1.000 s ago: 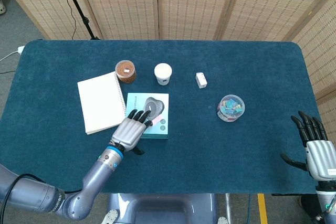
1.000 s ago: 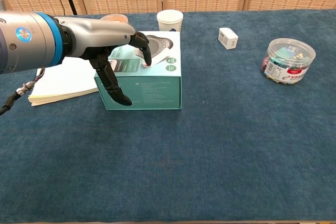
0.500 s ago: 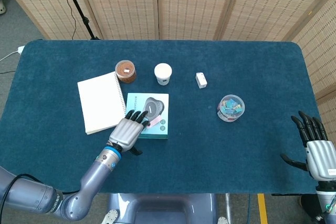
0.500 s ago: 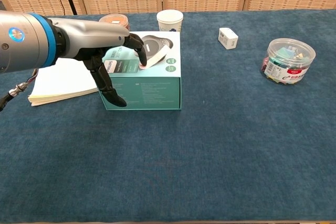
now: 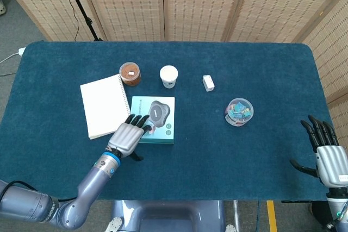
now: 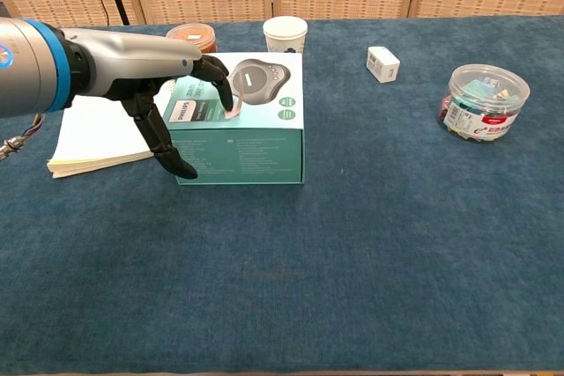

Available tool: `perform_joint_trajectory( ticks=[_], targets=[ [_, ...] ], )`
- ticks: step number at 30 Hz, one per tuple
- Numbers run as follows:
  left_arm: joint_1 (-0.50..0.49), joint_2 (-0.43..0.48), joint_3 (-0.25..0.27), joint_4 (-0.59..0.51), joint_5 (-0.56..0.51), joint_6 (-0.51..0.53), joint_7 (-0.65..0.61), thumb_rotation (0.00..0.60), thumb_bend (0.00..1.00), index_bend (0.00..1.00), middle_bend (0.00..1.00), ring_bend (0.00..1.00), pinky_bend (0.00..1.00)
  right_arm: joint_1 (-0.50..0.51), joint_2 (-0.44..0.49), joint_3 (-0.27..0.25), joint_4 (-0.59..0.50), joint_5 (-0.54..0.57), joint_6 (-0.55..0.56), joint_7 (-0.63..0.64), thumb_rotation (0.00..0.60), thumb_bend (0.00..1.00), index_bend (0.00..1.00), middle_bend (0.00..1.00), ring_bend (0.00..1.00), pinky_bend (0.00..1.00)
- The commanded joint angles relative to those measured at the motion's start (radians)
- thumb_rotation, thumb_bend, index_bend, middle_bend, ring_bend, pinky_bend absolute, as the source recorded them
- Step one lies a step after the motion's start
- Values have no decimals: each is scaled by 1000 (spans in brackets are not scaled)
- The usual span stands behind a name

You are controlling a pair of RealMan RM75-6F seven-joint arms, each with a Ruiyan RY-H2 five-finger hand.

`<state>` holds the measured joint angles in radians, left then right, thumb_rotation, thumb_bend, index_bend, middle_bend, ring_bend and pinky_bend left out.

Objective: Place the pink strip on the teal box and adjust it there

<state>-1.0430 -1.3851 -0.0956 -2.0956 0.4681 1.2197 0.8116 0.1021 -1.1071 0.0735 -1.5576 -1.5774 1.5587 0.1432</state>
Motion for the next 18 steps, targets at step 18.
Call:
perform_joint_trajectory(
  ticks=[18],
  targets=[
    [4,7,11,2,20,-32,-20,491,0,266,0,0,0,-2,1,0,-5,-3,0,-4,600,0,61,0,0,0]
  ],
)
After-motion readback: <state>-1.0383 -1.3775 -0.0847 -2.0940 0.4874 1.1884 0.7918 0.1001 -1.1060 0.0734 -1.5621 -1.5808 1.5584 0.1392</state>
